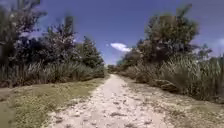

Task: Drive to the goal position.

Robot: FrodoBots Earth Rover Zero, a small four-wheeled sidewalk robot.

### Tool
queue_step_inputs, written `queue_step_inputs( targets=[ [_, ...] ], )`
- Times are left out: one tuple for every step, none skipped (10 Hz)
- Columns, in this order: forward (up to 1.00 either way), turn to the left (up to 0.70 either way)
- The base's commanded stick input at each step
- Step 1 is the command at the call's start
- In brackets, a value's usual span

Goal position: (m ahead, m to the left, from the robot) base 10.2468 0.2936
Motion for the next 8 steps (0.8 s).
queue_step_inputs(
  targets=[
    [0.7,0.0],
    [0.7,0.0],
    [0.7,0.0],
    [0.7,0.0],
    [0.7,0.0],
    [0.7,0.0],
    [0.7,0.0],
    [0.7,0.0]
  ],
)
